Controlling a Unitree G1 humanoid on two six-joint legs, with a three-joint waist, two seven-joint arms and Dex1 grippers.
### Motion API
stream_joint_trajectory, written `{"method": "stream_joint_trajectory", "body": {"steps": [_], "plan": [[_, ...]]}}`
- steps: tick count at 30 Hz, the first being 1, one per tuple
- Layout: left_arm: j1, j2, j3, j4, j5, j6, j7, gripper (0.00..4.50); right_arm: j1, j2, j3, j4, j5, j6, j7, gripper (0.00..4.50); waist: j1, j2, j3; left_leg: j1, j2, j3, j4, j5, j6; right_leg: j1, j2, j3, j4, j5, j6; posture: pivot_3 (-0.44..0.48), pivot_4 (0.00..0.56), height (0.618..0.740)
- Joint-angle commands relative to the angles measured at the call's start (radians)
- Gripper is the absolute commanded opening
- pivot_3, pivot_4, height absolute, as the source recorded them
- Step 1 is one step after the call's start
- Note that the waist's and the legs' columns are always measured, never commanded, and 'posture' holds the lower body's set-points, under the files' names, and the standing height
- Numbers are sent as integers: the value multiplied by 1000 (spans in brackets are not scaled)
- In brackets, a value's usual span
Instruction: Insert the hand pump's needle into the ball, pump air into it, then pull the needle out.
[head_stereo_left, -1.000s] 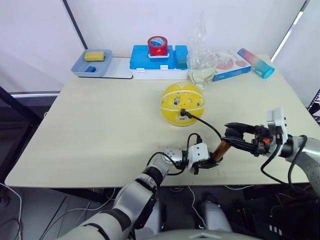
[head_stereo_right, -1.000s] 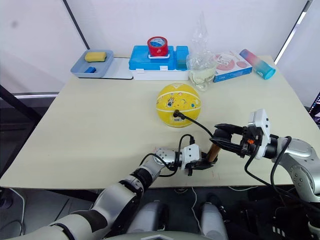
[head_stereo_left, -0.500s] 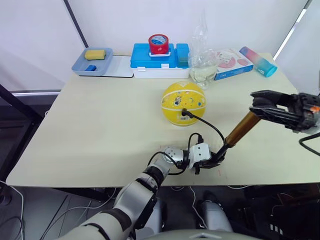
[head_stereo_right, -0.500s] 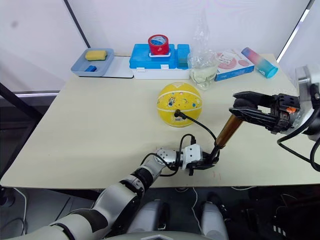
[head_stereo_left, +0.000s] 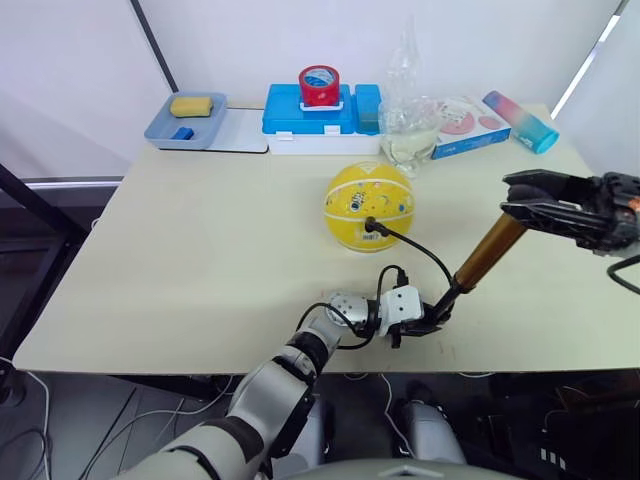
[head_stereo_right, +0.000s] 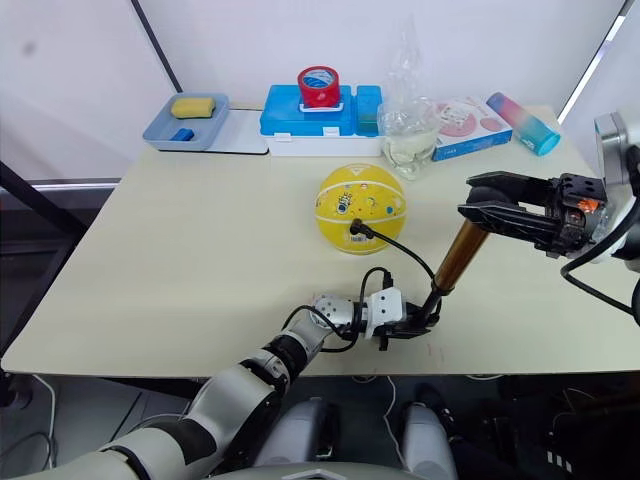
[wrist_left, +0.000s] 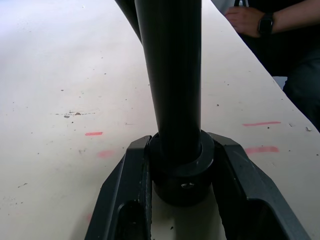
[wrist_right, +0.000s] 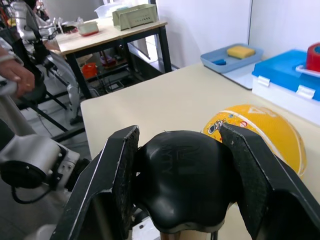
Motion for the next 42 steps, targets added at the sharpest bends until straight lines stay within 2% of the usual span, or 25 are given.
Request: {"method": "stream_joint_trajectory", "body": {"steps": [1,6,13,18,23,31,42], "plan": [[27,17,-24,46,42,26,-6,1156,76,34,29,-27,-120,-82,4,2051,-2,0,0,1,0,0,0,0,0,1,0,0,0,0,0,0,150,739],[29,19,-26,44,42,26,-10,1156,199,113,141,-3,-291,-220,17,2051,-2,-1,-1,3,0,-1,0,0,0,3,1,0,1,0,0,0,150,739],[30,25,-26,41,42,26,-13,1156,272,232,272,70,-446,-388,24,2051,-2,-4,-3,4,1,-1,0,0,0,4,2,-1,1,0,0,0,150,739],[32,27,-26,38,40,26,-16,1156,270,276,276,93,-464,-445,30,2051,-5,-4,-3,8,1,-1,0,0,0,6,2,-1,1,0,0,0,150,739],[36,30,-27,36,40,26,-21,1156,221,240,176,40,-323,-372,33,2051,-4,-3,-2,9,2,-1,0,0,0,7,3,-1,1,0,1,0,150,739],[42,30,-30,33,42,25,-30,1156,123,94,-4,3,-86,-195,35,2051,-3,-2,-1,5,2,-1,0,0,0,5,2,0,0,0,0,0,150,739],[41,30,-32,34,44,23,-33,1156,-37,-27,-126,38,112,-42,-21,2051,-3,-2,-1,3,2,-1,0,0,0,3,2,0,0,0,0,0,150,739]]}}
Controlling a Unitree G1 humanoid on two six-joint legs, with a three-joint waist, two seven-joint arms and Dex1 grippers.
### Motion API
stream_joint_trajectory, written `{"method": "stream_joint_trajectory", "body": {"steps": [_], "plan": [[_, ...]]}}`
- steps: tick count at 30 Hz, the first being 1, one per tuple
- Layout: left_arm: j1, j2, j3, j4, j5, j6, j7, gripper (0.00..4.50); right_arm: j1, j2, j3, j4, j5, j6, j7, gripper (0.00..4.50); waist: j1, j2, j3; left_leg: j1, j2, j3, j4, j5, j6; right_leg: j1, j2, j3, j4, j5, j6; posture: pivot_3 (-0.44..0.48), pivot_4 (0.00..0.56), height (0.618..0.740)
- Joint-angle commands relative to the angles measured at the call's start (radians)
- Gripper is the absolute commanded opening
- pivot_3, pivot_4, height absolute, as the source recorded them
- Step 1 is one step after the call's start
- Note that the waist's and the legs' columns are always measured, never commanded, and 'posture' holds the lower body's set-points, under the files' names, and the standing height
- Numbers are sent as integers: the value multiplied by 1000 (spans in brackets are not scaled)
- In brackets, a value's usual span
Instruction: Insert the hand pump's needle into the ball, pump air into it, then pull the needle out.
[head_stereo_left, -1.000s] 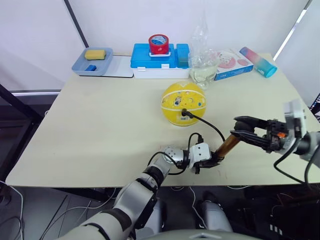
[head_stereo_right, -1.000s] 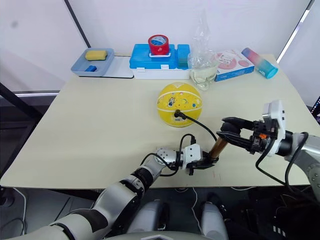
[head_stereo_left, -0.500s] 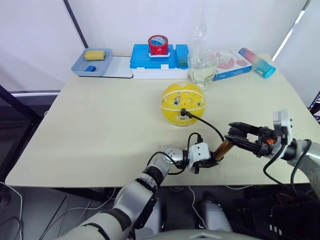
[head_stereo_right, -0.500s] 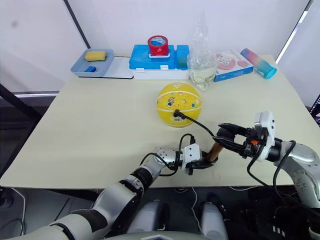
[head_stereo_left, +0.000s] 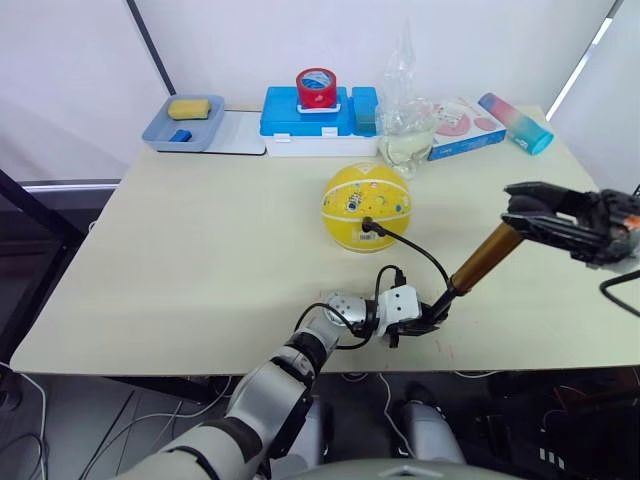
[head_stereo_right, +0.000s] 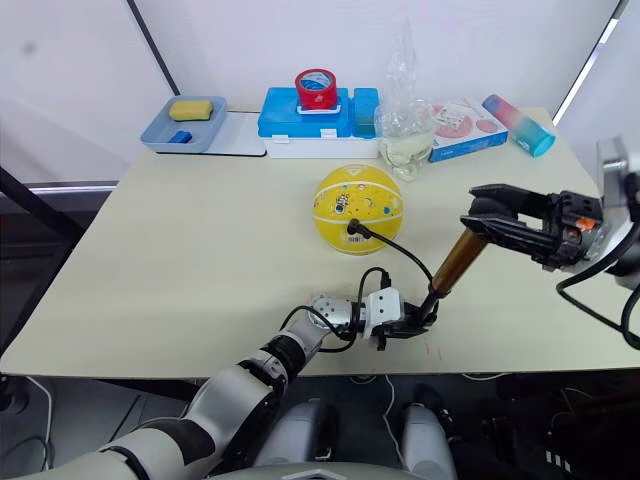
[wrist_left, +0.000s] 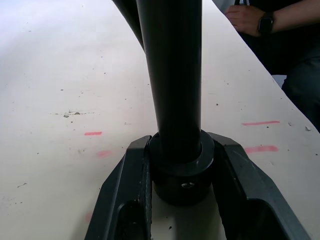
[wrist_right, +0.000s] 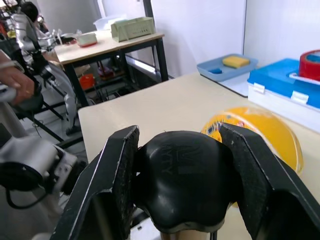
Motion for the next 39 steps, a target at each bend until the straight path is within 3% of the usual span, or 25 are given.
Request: {"method": "stream_joint_trajectory", "body": {"steps": [1,4,8,15,23,30,39], "plan": [[34,24,-32,44,45,17,-25,1156,-67,-23,-104,14,69,5,-39,2051,0,1,0,-1,0,0,0,0,0,-1,0,0,0,0,0,0,150,739],[35,24,-31,43,44,15,-27,1156,-76,-16,-114,9,105,28,-58,2051,1,1,1,-3,-1,0,0,0,0,-3,-1,0,0,0,0,0,150,739],[40,24,-34,44,47,13,-33,1156,28,1,-62,-44,6,17,-23,2051,2,1,0,-4,-1,0,0,0,0,-3,-1,0,-1,0,0,0,150,739],[37,22,-33,44,46,16,-27,1156,156,98,173,-29,-325,-197,14,2051,-1,-1,-3,0,0,0,1,0,0,0,1,0,1,0,0,0,150,739],[39,25,-33,42,45,18,-23,1156,248,210,315,29,-498,-353,18,2051,0,-4,-6,2,0,-1,0,0,0,2,2,0,1,0,0,0,150,739],[42,28,-32,40,44,16,-25,1156,224,204,225,-4,-406,-331,34,2051,0,-4,-5,3,0,0,0,0,0,2,2,0,1,0,0,0,150,739],[36,26,-31,47,45,22,-23,1155,108,65,-51,-59,-42,-94,-39,2051,1,-1,-3,1,0,-1,0,0,0,1,0,-1,0,0,0,0,150,739]]}}
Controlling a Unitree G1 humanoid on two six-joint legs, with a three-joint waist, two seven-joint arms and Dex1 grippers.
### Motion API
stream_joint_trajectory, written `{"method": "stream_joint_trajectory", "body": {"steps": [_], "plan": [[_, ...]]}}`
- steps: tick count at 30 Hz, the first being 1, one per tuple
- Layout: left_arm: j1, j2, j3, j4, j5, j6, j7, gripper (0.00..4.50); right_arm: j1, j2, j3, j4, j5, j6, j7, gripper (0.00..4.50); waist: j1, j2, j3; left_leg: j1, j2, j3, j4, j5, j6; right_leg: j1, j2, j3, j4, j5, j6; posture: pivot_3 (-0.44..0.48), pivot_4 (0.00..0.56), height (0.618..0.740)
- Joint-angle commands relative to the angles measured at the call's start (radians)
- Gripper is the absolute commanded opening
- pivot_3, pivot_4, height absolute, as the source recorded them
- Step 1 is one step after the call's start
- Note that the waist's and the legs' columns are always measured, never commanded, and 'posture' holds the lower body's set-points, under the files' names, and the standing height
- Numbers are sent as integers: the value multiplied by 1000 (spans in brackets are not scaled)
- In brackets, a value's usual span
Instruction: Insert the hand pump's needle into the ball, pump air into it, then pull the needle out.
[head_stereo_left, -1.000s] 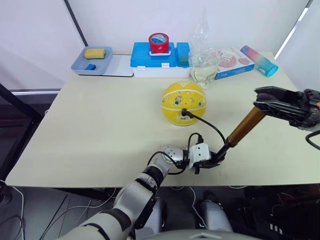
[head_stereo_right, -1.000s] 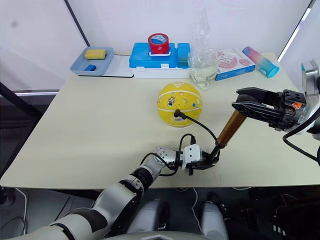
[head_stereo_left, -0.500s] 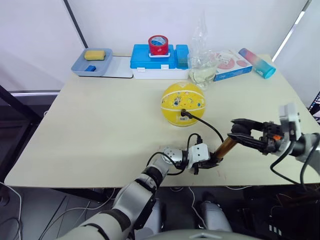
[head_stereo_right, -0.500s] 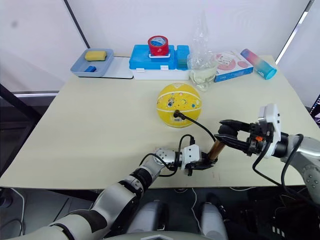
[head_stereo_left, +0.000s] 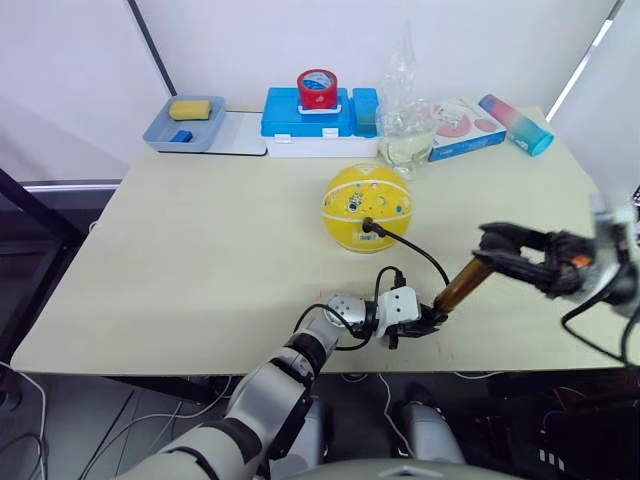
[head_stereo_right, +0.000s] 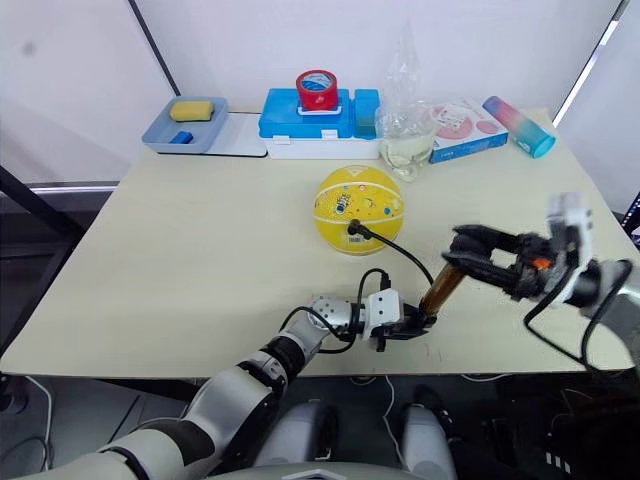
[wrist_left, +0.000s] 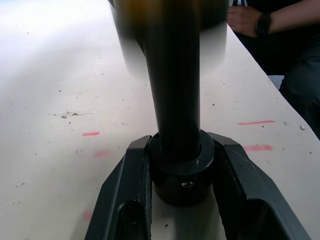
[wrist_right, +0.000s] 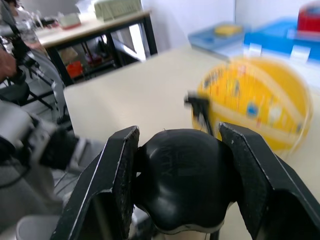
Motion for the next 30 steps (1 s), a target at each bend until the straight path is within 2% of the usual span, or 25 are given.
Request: {"method": "stream_joint_trajectory", "body": {"steps": [1,5,8,11,14,16,22,26,30], "plan": [[29,24,-30,49,45,26,-19,1155,-50,-64,-139,-8,116,61,-43,2051,-1,0,0,0,0,0,0,0,0,0,0,0,0,0,0,0,150,739],[29,24,-32,49,46,24,-22,1155,-126,-136,-217,25,251,136,-85,2051,-2,0,0,0,0,0,0,0,0,0,0,0,0,0,0,0,150,739],[30,23,-31,50,46,24,-22,1155,-150,-157,-227,24,321,180,-124,2051,-1,2,1,-1,0,1,0,0,0,-1,-1,1,0,0,0,0,150,739],[33,21,-31,49,46,24,-23,1155,-103,-133,-162,-20,227,170,-114,2051,1,3,2,-3,0,1,0,0,0,-3,-1,1,0,0,0,0,150,739],[34,18,-31,49,46,25,-23,1155,-11,-126,-50,-51,32,95,-50,2051,4,1,1,-3,0,1,0,0,0,-2,0,0,-1,0,0,0,150,739],[34,18,-32,48,46,25,-23,1155,32,-95,39,-42,-95,16,-37,2051,1,0,0,-2,0,1,0,0,0,-1,0,0,-1,0,0,0,150,739],[33,21,-31,46,45,26,-19,1155,84,17,225,36,-317,-153,-28,2051,0,-2,-1,3,0,1,0,0,0,2,1,0,1,-1,1,0,150,739],[34,23,-30,45,44,27,-17,1155,81,74,275,95,-380,-229,-7,2051,0,-2,-1,4,0,1,0,0,0,3,1,1,1,0,1,0,150,739],[39,22,-30,43,44,26,-17,1155,70,81,222,68,-307,-226,44,2051,-1,-1,-1,5,0,1,0,0,0,3,1,1,1,0,1,0,150,739]]}}
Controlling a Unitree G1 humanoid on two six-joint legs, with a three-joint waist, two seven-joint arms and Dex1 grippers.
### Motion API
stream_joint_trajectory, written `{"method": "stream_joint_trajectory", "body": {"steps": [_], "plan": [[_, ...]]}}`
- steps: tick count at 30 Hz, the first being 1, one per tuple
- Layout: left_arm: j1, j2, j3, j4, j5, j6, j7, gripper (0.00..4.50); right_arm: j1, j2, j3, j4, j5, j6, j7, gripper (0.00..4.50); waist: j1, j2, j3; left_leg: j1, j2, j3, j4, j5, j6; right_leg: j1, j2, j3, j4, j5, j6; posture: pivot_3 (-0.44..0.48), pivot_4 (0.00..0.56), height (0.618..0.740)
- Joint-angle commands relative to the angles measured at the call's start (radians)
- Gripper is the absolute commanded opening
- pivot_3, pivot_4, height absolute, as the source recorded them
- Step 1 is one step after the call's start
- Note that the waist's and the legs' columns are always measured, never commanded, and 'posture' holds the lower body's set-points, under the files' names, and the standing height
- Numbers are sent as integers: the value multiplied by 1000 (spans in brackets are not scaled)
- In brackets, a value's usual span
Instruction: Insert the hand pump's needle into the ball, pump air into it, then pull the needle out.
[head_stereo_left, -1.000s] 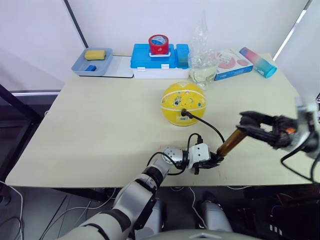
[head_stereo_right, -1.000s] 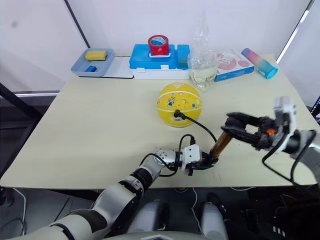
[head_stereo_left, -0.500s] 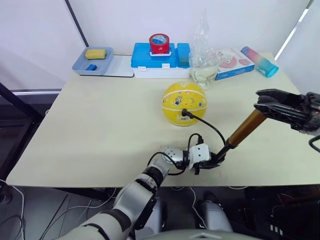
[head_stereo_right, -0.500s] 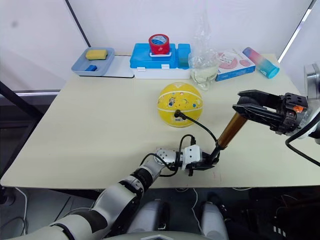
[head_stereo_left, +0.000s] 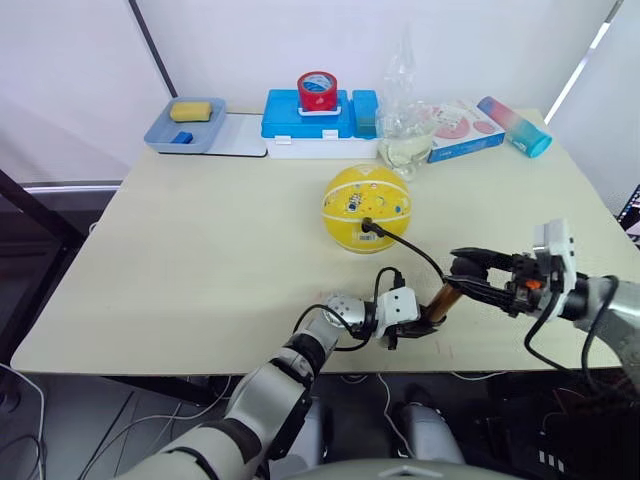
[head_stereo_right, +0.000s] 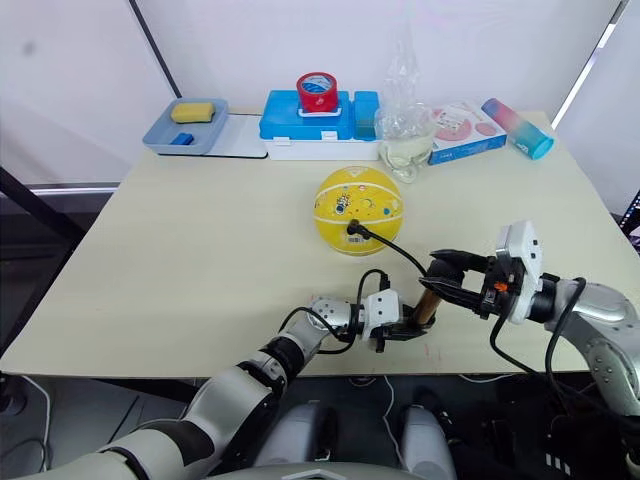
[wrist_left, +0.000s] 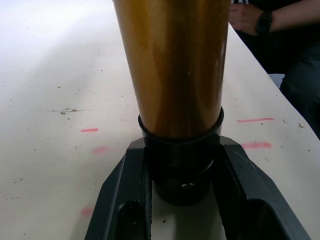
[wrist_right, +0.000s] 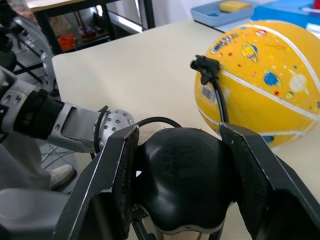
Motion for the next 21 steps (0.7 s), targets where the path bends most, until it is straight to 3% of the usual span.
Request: {"method": "stream_joint_trajectory", "body": {"steps": [1,12,21], "plan": [[38,19,-31,39,43,14,-19,1155,-2,-23,-67,8,27,29,22,2051,0,0,0,0,0,0,0,0,0,0,0,0,0,0,0,0,150,739],[44,17,-33,42,46,12,-20,1155,-158,-211,-356,-28,351,273,9,2051,4,1,1,-2,0,0,-1,0,0,-1,-1,0,-1,0,0,0,150,739],[30,26,-33,48,49,11,-25,1155,-290,-292,-440,10,505,397,-44,2051,2,2,2,-4,0,1,-1,0,0,-3,-2,1,-1,0,0,0,150,739]]}}
